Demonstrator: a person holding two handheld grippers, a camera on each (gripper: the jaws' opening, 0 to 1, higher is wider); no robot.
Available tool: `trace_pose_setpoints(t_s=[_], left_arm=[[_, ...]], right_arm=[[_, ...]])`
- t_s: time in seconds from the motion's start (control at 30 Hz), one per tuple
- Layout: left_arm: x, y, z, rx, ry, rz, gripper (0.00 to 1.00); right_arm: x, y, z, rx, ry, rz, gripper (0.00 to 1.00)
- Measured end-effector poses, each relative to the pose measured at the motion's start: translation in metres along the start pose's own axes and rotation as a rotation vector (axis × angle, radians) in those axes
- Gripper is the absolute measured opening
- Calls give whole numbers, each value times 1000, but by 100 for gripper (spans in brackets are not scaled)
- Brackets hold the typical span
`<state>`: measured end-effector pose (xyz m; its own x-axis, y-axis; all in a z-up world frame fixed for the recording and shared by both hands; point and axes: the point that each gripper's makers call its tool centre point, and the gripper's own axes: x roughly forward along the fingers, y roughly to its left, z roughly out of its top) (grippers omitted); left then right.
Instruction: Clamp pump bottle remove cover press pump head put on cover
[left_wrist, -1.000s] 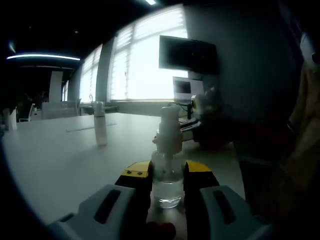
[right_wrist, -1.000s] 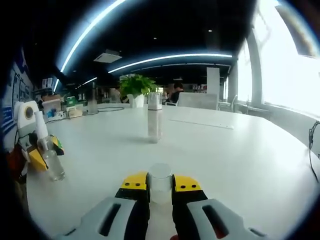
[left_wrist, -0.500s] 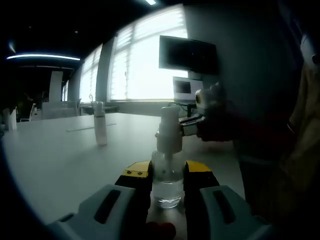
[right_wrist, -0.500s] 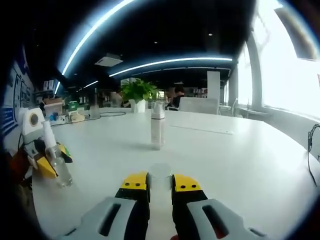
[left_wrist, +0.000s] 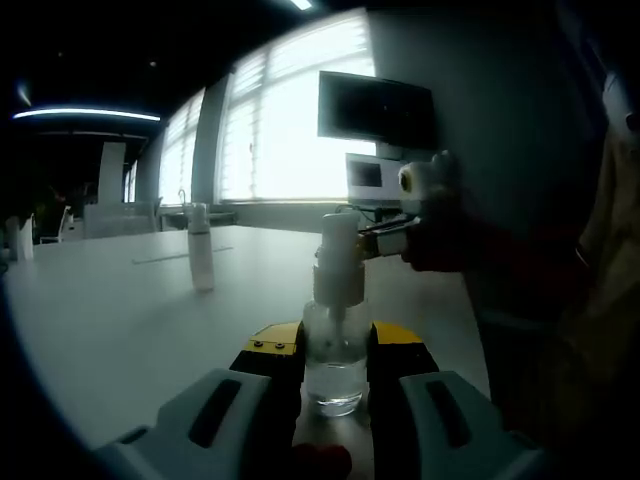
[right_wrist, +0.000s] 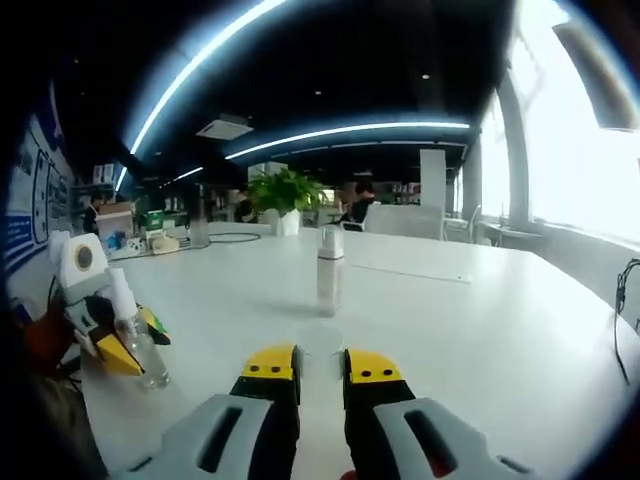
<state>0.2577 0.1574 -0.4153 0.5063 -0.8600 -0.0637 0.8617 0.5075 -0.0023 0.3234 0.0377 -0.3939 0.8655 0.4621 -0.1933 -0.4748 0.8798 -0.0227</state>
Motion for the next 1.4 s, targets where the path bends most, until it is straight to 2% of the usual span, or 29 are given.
trace_pose_setpoints(t_s=[0.53,1.4], left_arm=[[0,0,0,0,0,0,15],[0,0,0,1,0,0,15]], right_arm=[[-4,19,9,-16,-5,37,12],[-12,51,36,-51,-38,100,12]])
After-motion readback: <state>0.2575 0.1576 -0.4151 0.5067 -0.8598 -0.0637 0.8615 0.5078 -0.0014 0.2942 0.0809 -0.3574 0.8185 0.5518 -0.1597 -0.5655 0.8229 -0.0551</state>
